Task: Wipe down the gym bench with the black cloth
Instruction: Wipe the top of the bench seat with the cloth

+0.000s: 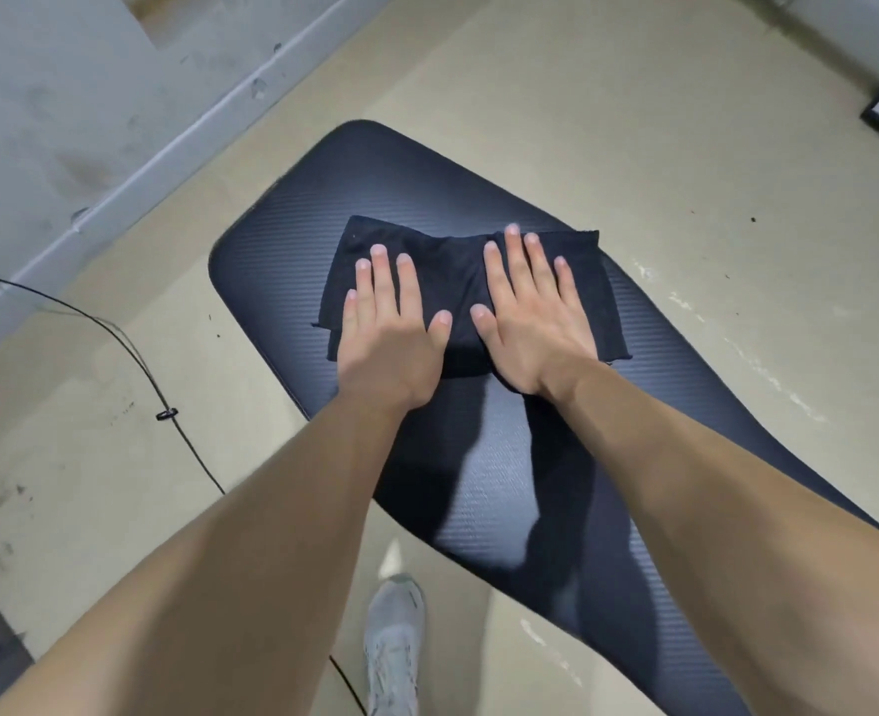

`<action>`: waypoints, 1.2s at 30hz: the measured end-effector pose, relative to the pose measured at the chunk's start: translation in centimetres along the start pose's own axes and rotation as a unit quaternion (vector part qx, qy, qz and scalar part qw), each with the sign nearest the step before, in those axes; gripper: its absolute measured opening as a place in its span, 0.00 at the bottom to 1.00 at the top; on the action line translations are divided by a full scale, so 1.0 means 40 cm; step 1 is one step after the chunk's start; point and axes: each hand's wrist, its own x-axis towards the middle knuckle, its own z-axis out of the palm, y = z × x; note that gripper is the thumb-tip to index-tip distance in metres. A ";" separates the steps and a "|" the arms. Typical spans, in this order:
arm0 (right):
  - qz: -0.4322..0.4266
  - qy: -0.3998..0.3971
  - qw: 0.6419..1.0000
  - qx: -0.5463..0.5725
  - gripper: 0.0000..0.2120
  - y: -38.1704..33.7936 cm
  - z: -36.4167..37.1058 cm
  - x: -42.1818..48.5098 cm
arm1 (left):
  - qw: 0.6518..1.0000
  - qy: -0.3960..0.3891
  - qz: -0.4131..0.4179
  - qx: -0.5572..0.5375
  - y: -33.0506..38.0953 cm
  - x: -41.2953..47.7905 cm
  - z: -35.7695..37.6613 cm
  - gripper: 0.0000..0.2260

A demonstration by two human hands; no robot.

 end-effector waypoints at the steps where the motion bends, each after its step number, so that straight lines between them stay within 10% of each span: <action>1: 0.000 0.003 1.000 -0.001 0.32 -0.026 -0.009 0.056 | 1.000 -0.002 0.007 0.005 -0.034 0.051 -0.012 0.32; 19: -0.011 0.007 0.999 0.048 0.29 -0.181 -0.116 0.471 | 0.998 -0.002 0.056 -0.038 -0.232 0.446 -0.124 0.29; 36: 0.046 0.010 0.999 0.014 0.30 0.091 -0.023 0.040 | 0.998 -0.042 0.038 0.022 0.139 0.154 -0.043 0.31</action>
